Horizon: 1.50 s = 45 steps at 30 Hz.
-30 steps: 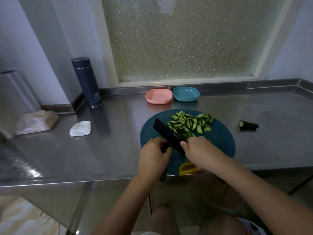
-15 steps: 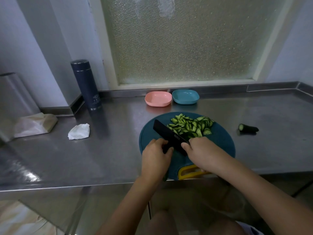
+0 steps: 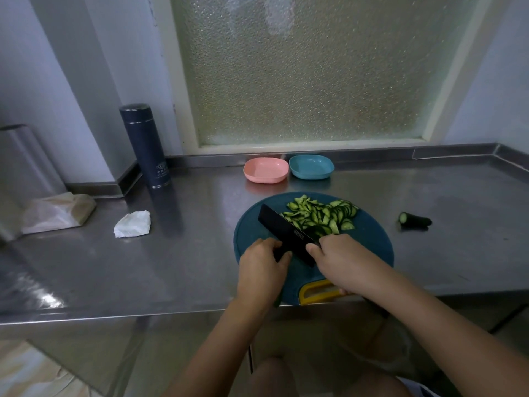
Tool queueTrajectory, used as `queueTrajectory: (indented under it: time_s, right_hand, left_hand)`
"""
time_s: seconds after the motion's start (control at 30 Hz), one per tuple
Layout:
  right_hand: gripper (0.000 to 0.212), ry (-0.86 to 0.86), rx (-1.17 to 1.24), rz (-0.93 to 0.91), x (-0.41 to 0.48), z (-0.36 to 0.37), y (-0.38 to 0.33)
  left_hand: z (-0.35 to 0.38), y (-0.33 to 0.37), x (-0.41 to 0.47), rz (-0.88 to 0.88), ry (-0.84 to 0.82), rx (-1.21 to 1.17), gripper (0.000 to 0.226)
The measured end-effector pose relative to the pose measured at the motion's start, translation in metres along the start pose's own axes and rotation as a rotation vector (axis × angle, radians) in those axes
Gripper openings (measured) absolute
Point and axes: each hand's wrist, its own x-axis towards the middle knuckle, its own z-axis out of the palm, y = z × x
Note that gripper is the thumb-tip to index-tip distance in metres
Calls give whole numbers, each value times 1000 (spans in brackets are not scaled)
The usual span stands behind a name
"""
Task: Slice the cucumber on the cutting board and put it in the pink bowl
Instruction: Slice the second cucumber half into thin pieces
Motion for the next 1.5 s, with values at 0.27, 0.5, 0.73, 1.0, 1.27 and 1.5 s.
queueTrajectory:
  time_s: [0.27, 0.5, 0.73, 1.0, 1.27, 1.5]
  right_hand:
    - [45, -11, 26, 20, 14, 13, -6]
    - [46, 14, 44, 55, 18, 19, -5]
    - [46, -6, 37, 97, 16, 17, -5]
    - [48, -2, 66, 79, 8, 11, -5]
    - [44, 12, 56, 62, -3, 4, -7]
    - [45, -46, 59, 91, -2, 2, -13]
  left_hand:
    - [-8, -10, -7, 119, -94, -26, 42]
    - [-2, -9, -11, 51, -20, -94, 39]
    - [-2, -9, -12, 28, -2, -112, 37]
    - [-1, -10, -11, 32, 2, -106, 37]
    - [0, -10, -12, 37, 2, -109, 38]
    - [-5, -12, -9, 82, -43, -113, 36]
